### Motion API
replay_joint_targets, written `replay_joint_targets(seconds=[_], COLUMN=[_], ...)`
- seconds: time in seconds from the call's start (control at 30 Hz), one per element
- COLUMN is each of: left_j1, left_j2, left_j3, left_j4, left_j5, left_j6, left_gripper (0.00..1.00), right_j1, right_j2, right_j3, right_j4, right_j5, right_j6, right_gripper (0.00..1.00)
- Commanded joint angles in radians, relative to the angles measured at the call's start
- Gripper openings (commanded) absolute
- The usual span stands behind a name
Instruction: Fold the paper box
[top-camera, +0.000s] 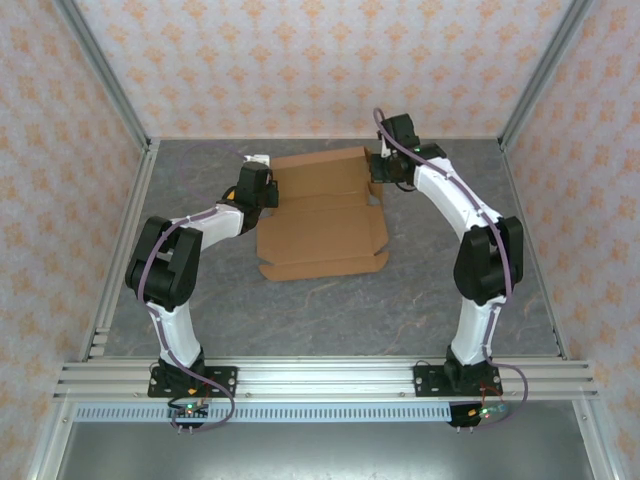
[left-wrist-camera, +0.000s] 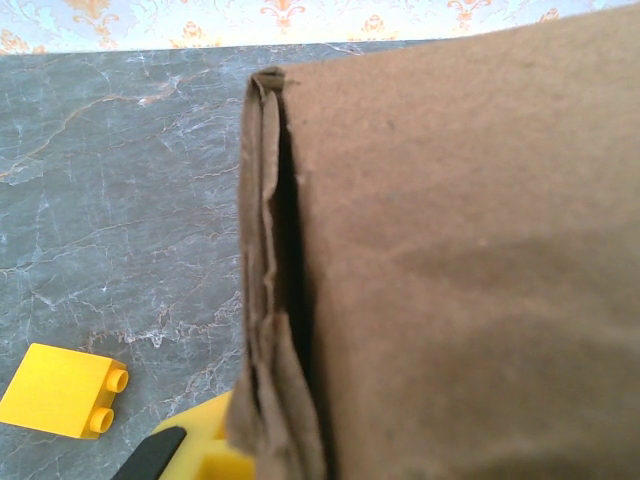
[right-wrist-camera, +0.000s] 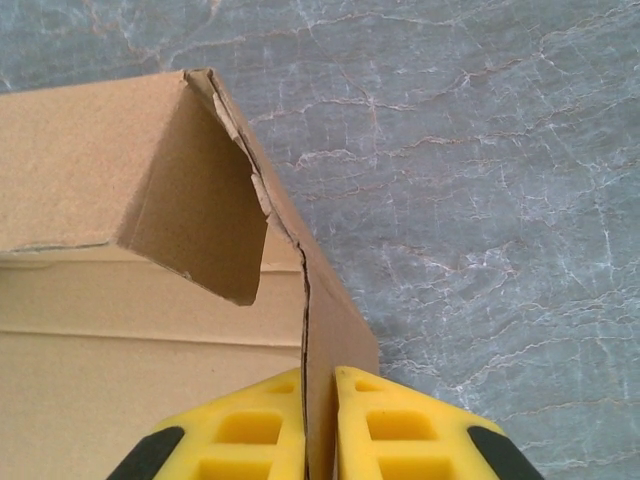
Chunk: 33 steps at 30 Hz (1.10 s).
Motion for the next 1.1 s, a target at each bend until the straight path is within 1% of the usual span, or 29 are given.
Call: replay_joint_targets(seconds=[0.0,0.1,0.17,0.23,0.4,0.5,0.63,0.67,0.73,0.87,0.97,1.07], left_j1=[-0.015,-0.015,-0.015,-0.015,-0.015,-0.015,-0.015,-0.015,-0.015,-0.015,-0.015,-0.015], left_j2=[-0.027,-0.026,-0.026,-0.026,-0.022,-0.022,-0.024,-0.024,-0.024,-0.022,-0.022,-0.019], left_j3=[0.003,0.004,0.006,0.006,0.007,0.010,0.009,0.009,0.010,0.011,0.013,0.014], left_j4=[-0.011,-0.012,-0.015,-0.017,-0.019,-0.025,-0.023,-0.025,-0.025,-0.027,-0.030,-0.029], left_j5=[-0.004,-0.005,-0.005,-0.007,-0.012,-0.009,-0.011,-0.012,-0.011,-0.012,-0.011,-0.011], left_j6=[0.008,0.010,0.012,0.013,0.018,0.018,0.018,0.017,0.017,0.018,0.017,0.018], left_gripper=[0.00,0.00,0.00,0.00,0.00,0.00,0.00,0.00,0.00,0.00,0.00,0.00], right_j1=[0.012,0.012,0.010,0.001,-0.005,-0.015,-0.046,-0.051,-0.060,-0.084,-0.103,-0.108], right_j2=[0.019,0.034,0.042,0.058,0.071,0.064,-0.007,-0.031,-0.067,-0.123,-0.190,-0.238], right_j3=[0.051,0.082,0.099,0.129,0.159,0.133,0.036,-0.001,-0.055,-0.157,-0.276,-0.369], right_j4=[-0.079,-0.106,-0.108,-0.133,-0.158,-0.147,-0.071,-0.040,0.007,0.075,0.161,0.200], right_j5=[0.039,0.049,0.082,0.092,0.013,0.010,-0.068,-0.077,-0.086,-0.085,-0.069,-0.017], right_j6=[-0.075,-0.133,-0.179,-0.191,-0.151,-0.123,-0.115,-0.114,-0.110,-0.083,-0.029,0.023], right_gripper=[0.12,0.12,0.12,0.12,0.10,0.19,0.46,0.52,0.59,0.67,0.70,0.72])
